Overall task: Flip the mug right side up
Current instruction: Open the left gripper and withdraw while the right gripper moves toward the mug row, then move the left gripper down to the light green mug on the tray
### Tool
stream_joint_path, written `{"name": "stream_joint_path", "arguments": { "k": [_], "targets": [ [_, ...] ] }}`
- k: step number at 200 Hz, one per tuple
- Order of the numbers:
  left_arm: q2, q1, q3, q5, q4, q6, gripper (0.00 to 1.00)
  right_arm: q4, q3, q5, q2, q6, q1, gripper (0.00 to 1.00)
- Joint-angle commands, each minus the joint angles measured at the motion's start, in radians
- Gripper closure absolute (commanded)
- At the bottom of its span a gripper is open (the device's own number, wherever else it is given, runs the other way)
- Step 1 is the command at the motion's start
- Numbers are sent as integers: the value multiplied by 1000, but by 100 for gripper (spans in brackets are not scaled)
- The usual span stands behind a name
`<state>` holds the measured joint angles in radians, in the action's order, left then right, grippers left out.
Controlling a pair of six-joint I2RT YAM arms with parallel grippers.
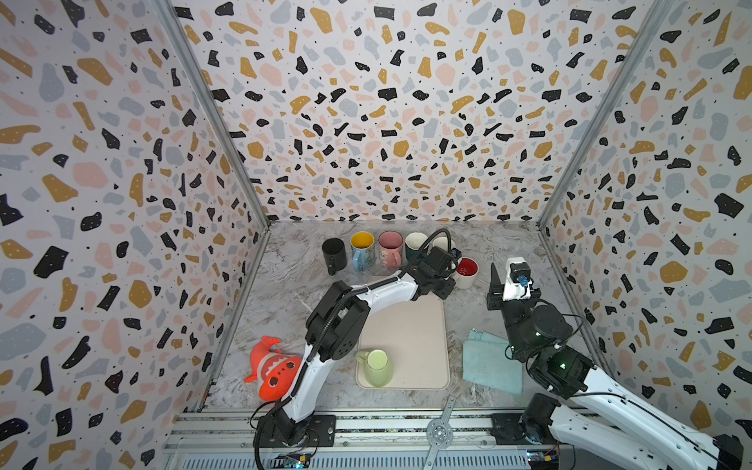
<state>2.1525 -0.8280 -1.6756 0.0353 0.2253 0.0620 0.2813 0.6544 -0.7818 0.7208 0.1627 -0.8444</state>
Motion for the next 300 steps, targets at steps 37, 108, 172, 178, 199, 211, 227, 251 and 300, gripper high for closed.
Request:
{"name": "stream_joint_path", "arguments": {
  "k": [37, 108, 172, 178, 199, 211, 227, 251, 300],
  "targets": [
    [-198, -7, 143, -15, 120, -33, 65, -25, 63, 43, 23, -68, 2, 53],
    [-554, -7, 266, -112, 206, 62, 64, -63, 107, 128, 98, -135, -4, 51],
    [-861, 35, 347, -208, 408, 212, 53, -108, 136, 205, 176, -211, -4, 48],
    [-880, 58, 358, -185, 434, 240, 52, -116, 143, 211, 187, -218, -3, 47],
    [-949, 181, 429, -32, 471, 363, 53, -137, 161, 233, 226, -240, -2, 47],
    [-990, 264, 481, 61, 474, 441, 53, -142, 173, 247, 249, -249, -1, 46],
    [-1038, 373, 550, 169, 477, 567, 53, -151, 189, 270, 278, -259, 1, 46],
    [-1074, 454, 646, 336, 466, 774, 53, -162, 211, 295, 320, -273, 2, 45],
    [-1130, 460, 902, 546, 352, 1194, 61, -188, 234, 314, 356, -295, 7, 44]
  ]
}}
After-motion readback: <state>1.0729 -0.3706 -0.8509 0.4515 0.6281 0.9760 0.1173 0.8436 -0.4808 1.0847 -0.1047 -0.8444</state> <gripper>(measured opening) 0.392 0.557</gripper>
